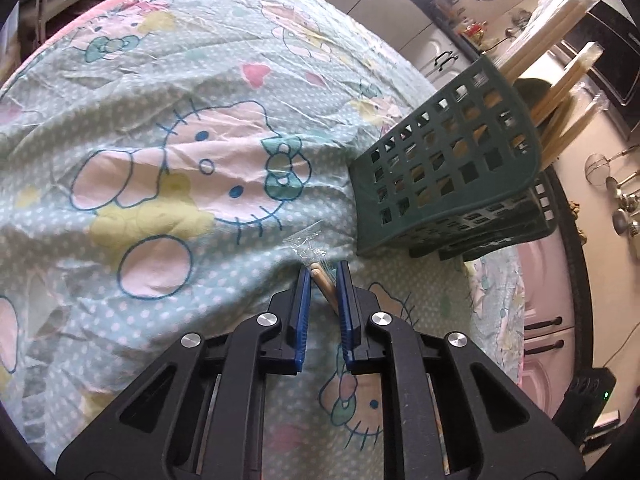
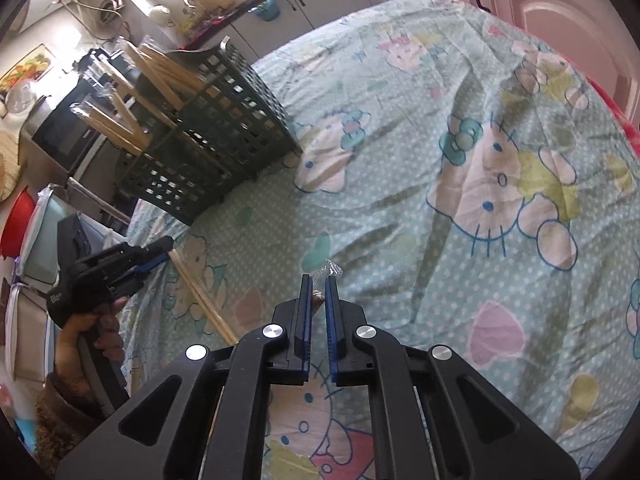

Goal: Organize utensils
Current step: 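Lift both held chopsticks upright over the green basket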

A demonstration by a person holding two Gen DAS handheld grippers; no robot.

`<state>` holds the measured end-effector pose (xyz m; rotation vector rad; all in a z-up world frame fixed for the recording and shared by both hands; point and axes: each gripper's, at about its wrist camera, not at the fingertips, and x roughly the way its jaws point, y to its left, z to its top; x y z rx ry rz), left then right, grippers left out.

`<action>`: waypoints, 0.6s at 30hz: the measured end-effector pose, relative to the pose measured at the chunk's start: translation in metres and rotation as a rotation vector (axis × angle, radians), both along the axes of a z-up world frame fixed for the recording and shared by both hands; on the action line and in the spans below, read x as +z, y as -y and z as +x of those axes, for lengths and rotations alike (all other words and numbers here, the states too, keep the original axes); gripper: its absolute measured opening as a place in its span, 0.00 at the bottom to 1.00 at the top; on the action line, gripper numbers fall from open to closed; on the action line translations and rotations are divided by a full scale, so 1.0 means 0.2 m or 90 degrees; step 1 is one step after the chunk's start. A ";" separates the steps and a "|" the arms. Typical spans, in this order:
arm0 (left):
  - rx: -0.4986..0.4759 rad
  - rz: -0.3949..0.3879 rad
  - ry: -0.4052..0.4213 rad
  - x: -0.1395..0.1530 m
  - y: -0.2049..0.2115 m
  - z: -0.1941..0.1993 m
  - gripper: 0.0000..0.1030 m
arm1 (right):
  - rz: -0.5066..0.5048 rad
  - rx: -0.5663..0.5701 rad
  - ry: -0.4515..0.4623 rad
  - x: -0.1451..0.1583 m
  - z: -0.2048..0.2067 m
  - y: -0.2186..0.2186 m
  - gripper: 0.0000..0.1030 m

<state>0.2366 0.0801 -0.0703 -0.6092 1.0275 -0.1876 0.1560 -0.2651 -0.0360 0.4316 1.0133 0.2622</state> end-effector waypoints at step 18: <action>-0.036 0.000 0.172 0.45 0.02 -0.23 0.04 | 0.015 0.099 0.104 0.27 0.01 -0.17 0.01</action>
